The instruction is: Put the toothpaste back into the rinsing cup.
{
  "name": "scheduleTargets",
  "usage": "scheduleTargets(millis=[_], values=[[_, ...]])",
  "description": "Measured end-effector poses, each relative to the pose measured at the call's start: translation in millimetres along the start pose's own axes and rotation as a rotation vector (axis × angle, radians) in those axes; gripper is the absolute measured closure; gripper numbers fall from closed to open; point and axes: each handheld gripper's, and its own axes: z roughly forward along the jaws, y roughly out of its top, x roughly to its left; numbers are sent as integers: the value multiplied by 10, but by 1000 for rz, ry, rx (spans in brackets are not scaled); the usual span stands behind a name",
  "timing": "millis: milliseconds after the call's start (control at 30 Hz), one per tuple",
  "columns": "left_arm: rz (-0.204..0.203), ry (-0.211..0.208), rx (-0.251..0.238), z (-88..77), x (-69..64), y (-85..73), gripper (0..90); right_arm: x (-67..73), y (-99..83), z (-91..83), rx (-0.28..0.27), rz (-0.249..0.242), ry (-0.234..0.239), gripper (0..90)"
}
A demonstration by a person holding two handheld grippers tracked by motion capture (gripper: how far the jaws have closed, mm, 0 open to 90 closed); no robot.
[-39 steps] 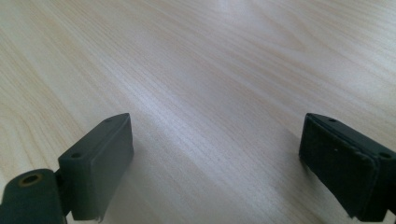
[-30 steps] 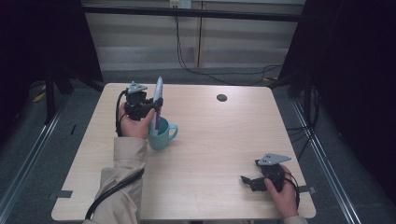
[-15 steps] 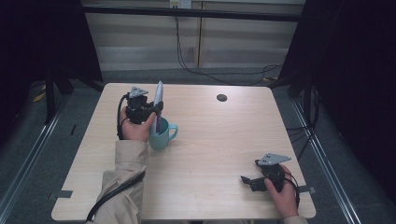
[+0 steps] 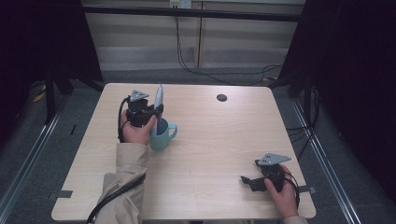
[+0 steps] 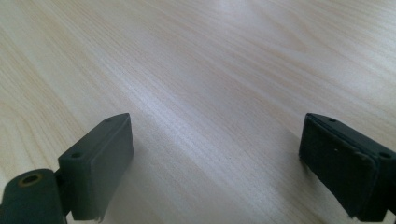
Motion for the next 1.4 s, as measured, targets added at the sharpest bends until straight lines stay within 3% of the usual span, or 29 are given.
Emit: scheduleTargets(millis=[833,1400], values=[[-1,5,28,-31,-30,-217,747,-1,0,0,0,-1,0,95],[24,18,39,-39,-88,-335,746,-1,0,0,0,-1,0,95]])
